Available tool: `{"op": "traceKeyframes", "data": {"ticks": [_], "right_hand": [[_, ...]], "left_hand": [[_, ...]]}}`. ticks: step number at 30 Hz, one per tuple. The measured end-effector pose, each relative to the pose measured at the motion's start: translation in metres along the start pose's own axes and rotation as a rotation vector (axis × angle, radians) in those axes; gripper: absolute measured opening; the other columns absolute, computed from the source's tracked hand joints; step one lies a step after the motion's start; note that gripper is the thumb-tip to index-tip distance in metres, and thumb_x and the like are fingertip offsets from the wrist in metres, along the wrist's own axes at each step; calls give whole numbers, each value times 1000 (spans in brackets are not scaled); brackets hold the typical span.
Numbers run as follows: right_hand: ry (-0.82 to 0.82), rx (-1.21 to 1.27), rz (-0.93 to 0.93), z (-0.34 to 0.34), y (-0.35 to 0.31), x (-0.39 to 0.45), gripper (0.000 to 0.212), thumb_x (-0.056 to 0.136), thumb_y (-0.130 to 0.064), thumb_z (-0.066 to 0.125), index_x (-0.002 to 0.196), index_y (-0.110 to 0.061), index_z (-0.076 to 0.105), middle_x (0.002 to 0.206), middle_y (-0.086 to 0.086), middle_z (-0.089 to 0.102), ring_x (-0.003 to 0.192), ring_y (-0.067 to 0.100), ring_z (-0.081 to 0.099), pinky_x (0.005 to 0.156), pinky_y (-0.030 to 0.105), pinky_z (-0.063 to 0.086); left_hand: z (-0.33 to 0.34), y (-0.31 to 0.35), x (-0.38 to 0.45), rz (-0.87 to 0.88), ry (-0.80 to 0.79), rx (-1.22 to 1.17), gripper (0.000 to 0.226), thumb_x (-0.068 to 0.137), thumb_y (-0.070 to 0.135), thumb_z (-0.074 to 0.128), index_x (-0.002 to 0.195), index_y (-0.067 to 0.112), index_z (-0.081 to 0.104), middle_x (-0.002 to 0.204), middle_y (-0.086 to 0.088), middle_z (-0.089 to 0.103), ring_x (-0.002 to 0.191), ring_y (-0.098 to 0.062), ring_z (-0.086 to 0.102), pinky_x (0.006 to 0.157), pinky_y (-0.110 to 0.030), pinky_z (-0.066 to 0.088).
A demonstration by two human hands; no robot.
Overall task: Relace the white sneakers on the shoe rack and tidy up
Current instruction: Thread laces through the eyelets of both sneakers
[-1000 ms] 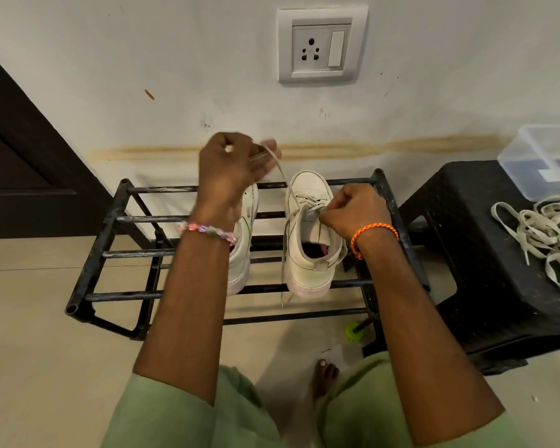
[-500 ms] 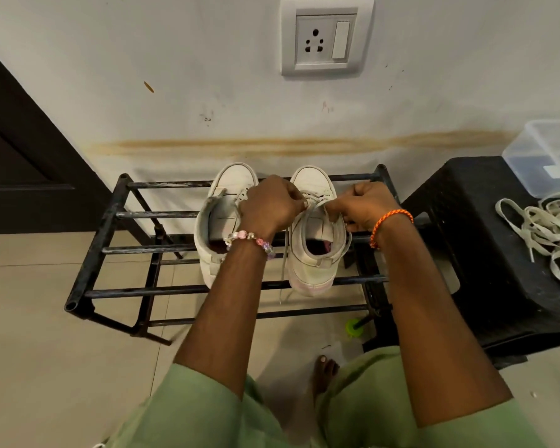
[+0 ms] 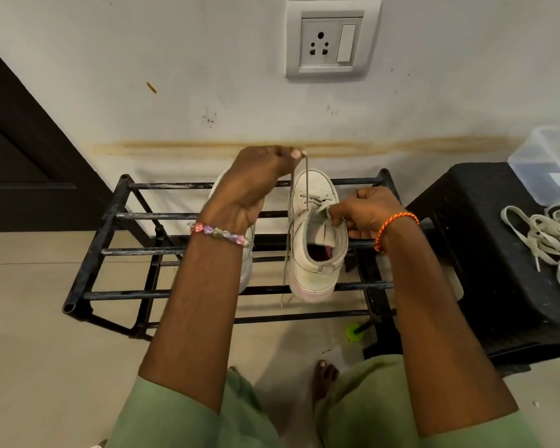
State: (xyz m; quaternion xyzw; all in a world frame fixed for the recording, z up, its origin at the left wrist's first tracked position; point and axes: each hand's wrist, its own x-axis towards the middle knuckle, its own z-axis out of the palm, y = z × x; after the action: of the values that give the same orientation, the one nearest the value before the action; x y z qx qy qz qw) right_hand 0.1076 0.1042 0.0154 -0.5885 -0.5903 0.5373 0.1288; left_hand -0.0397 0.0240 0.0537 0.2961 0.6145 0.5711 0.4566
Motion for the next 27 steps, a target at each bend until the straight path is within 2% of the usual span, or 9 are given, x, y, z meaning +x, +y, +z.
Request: {"op": "traceKeyframes", "data": {"ticks": [2,4,7,10,14,18,22,25,27], "right_hand": [[2,-1,4,0,0,1,21,67,4,73,68,-10,57,78,8,62,72,19,59,56,27,51],[19,2,2,-1,1,1,24,66,5,72,64,-11,54,74,8,60,71,20,57,58,29,53],[29,7,-2,-2,1,1,25,67,5,72,62,-11,54,76,10,61,79,25,58,68,34,56],[19,33,1,-4,1,0,22,67,6,72,66,-9,56,94,18,66,91,31,63,78,41,57],[10,48,22,-4,0,0,24,67,9,71,69,-10,55,96,19,65,90,30,63,78,41,57],[-8,60,36,-6,-1,0,24,67,9,70,71,-9,55,88,15,64,87,27,62,80,41,57],[-24,59,44,-6,-2,-1,23,69,9,69,72,-9,55,83,12,63,85,26,62,80,40,57],[-30,40,40,-7,-3,-2,22,71,8,68,73,-9,55,80,10,62,78,23,60,73,35,55],[-40,44,42,-7,-4,-3,21,72,9,67,74,-9,55,77,9,61,71,20,58,70,33,55]], "left_hand": [[0,6,-2,51,-37,-174,13,92,4,54,81,8,61,96,-9,69,94,-18,66,82,-22,53],[0,5,-4,22,-47,-218,15,95,3,48,84,6,58,90,-12,70,82,-21,69,83,-28,56],[1,-4,-2,-53,27,174,17,99,7,43,95,4,60,79,-4,62,66,-14,61,70,-25,54],[9,-21,0,-89,-61,664,25,97,22,51,108,3,64,89,-3,61,75,-14,54,72,-26,45],[17,-37,3,-21,-12,843,21,90,21,62,101,6,72,100,-8,70,87,-17,60,75,-28,45],[16,-42,10,-53,41,813,20,86,15,61,93,0,72,94,-14,71,90,-27,65,79,-35,51],[15,-34,10,-102,54,651,20,84,11,63,93,-5,71,87,-12,67,81,-22,60,65,-27,45],[12,-23,7,-89,81,478,15,83,9,65,93,1,72,97,-7,70,91,-19,62,70,-25,48],[10,-14,3,-50,89,313,8,84,6,64,84,8,71,98,-7,70,98,-20,63,81,-27,51]]}}
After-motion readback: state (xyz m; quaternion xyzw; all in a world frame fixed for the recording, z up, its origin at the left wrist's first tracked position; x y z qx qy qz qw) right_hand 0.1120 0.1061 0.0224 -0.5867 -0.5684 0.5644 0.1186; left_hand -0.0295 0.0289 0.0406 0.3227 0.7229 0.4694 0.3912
